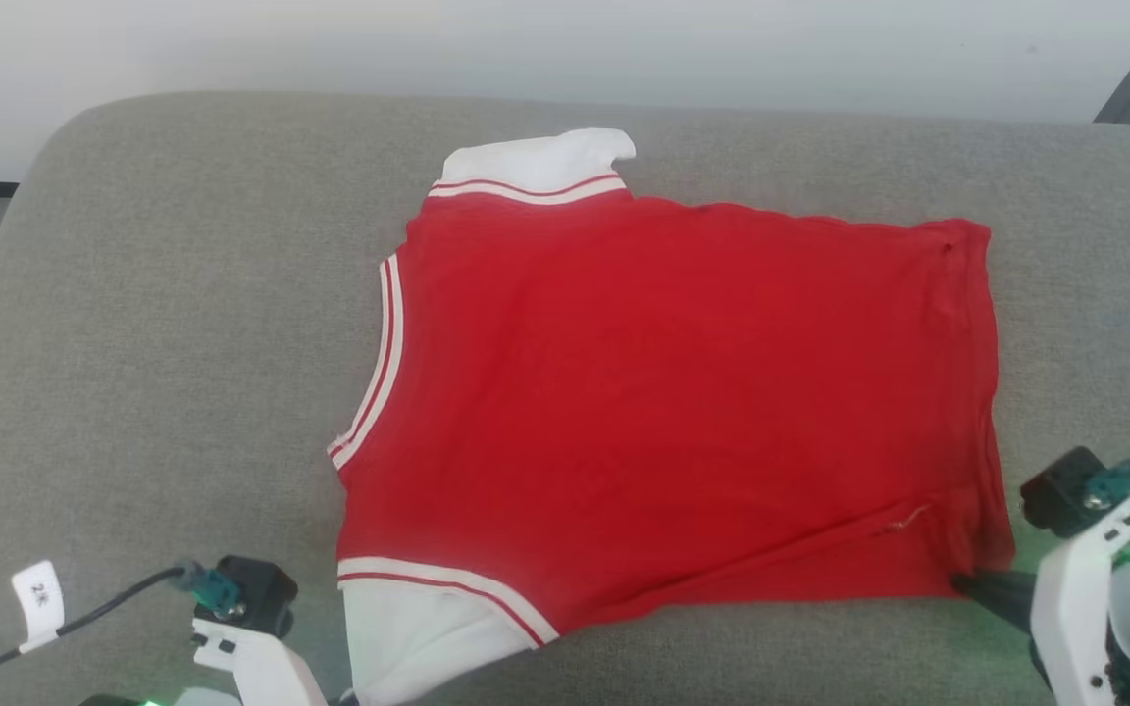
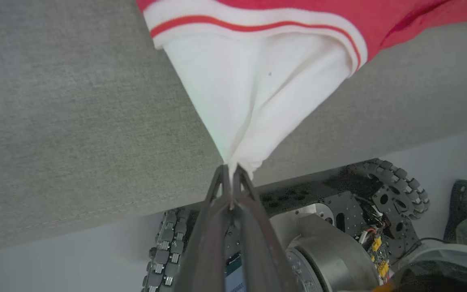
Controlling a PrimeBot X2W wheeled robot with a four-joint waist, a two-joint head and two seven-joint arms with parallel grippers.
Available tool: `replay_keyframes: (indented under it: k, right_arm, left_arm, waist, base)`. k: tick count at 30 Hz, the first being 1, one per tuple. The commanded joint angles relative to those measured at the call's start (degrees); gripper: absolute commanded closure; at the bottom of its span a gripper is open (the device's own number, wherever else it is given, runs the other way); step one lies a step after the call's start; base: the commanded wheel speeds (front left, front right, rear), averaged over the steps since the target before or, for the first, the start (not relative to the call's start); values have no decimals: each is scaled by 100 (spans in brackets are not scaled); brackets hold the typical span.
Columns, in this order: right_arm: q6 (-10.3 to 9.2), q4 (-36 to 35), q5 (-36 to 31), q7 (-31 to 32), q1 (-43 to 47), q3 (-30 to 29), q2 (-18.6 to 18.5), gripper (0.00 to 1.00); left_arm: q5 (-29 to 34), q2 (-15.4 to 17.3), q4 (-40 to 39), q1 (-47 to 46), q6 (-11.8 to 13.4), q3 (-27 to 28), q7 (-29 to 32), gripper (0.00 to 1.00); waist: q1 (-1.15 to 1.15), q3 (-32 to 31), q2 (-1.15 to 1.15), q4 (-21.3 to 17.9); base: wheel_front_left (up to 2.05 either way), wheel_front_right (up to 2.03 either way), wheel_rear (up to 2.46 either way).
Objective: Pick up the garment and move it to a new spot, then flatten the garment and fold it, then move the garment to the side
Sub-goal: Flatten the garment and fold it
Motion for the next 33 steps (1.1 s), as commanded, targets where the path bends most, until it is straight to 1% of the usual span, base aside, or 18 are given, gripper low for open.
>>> replay_keyframes:
  k: [1,3,6,9,12,15,16,17,20,23,26,30,33]
  right_arm:
    - [1,-32,9,-64,59,-41,-35,100]
    - [1,-89,56,-148,159,-169,-59,100]
    - [1,-121,-46,-231,161,-412,-42,100]
    - [1,-86,-202,-218,40,-700,71,100]
    - [1,39,-447,-136,-117,-1022,282,100]
    - [1,210,-704,12,-320,-1345,597,100]
    - [1,262,-825,75,-393,-1423,694,100]
    - [1,419,-1012,178,-563,-1616,957,100]
    - [1,688,-1375,330,-800,-1824,1337,100]
    - [1,1041,-1725,493,-1027,-2014,1738,100]
    - [1,1362,-2075,630,-1214,-2144,2119,100]
    - [1,1666,-2368,813,-1366,-2197,2494,100]
    - [1,1813,-2502,931,-1433,-2209,2675,100]
  left_arm:
    - [7,40,-53,54,39,17,-1,100]
    - [59,98,-204,9,113,84,-84,100]
    - [227,247,-347,-222,183,257,-171,100]
    - [449,425,-426,-567,123,414,-199,100]
    - [741,549,-325,-1049,-45,534,-105,100]
    - [932,435,-30,-1579,-340,611,-37,100]
    - [1008,382,115,-1752,-467,602,-1,100]
    - [1124,206,467,-2113,-701,556,65,100]
    - [1292,-97,1155,-2630,-1082,482,140,100]
    - [1397,-478,1924,-3066,-1470,394,151,100]
    - [1403,-820,2695,-3418,-1806,310,125,100]
    - [1520,-1238,3607,-3790,-2260,165,35,100]
    - [1522,-1493,4211,-3951,-2505,63,46,100]
  waist:
    - [0,8,0,-5]
    - [0,12,0,-12]
    - [0,-1,0,-45]
    - [0,-8,0,-105]
    - [0,7,0,-176]
    - [0,65,0,-262]
    - [0,92,0,-288]
    - [0,164,0,-348]
    - [0,279,0,-426]
    - [0,402,0,-507]
    - [0,522,0,-572]
    - [0,682,0,-641]
    - [0,796,0,-697]
  base:
    - [0,0,0]
    - [0,0,0]
    - [0,0,0]
    - [0,0,0]
    - [0,0,0]
    - [0,0,0]
    - [0,0,0]
    - [0,0,0]
    - [0,0,0]
    - [0,0,0]
    - [0,0,0]
    - [0,0,0]
    - [0,0,0]
